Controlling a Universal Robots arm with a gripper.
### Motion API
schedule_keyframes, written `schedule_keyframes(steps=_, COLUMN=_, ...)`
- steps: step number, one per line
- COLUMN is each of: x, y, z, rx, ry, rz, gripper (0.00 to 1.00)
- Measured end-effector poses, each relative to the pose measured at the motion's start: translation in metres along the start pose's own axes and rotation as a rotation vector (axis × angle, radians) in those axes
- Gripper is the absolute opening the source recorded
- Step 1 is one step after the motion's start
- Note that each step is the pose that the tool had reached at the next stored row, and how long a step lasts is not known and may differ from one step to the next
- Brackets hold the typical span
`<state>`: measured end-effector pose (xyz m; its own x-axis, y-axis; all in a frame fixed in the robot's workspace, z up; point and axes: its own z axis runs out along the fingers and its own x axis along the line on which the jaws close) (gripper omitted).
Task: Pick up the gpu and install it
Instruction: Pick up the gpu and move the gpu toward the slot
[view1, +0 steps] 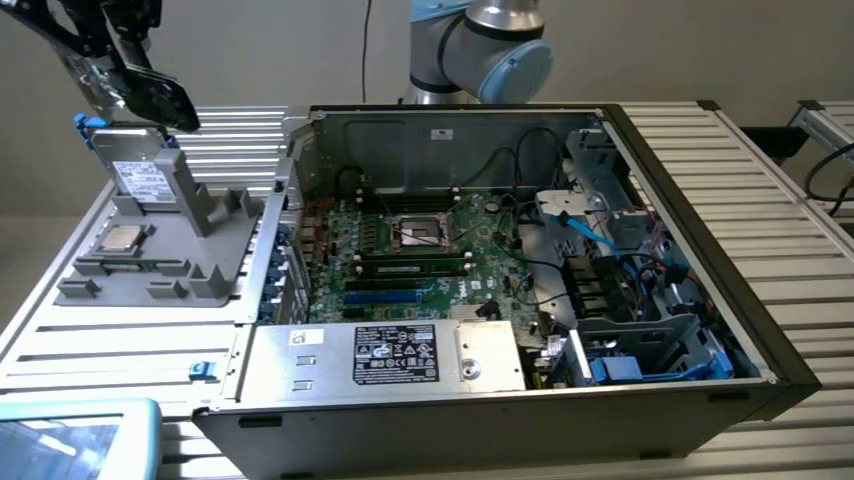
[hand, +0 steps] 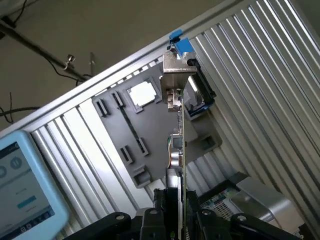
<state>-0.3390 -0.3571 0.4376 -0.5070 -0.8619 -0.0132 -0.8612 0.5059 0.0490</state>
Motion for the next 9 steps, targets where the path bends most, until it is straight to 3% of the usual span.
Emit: schedule_keyframes(steps=9, x=0.0000, y=0.0000, z=0.0000, rx=-0.0021, ry=0.0080, rz=-0.164, gripper=0.28)
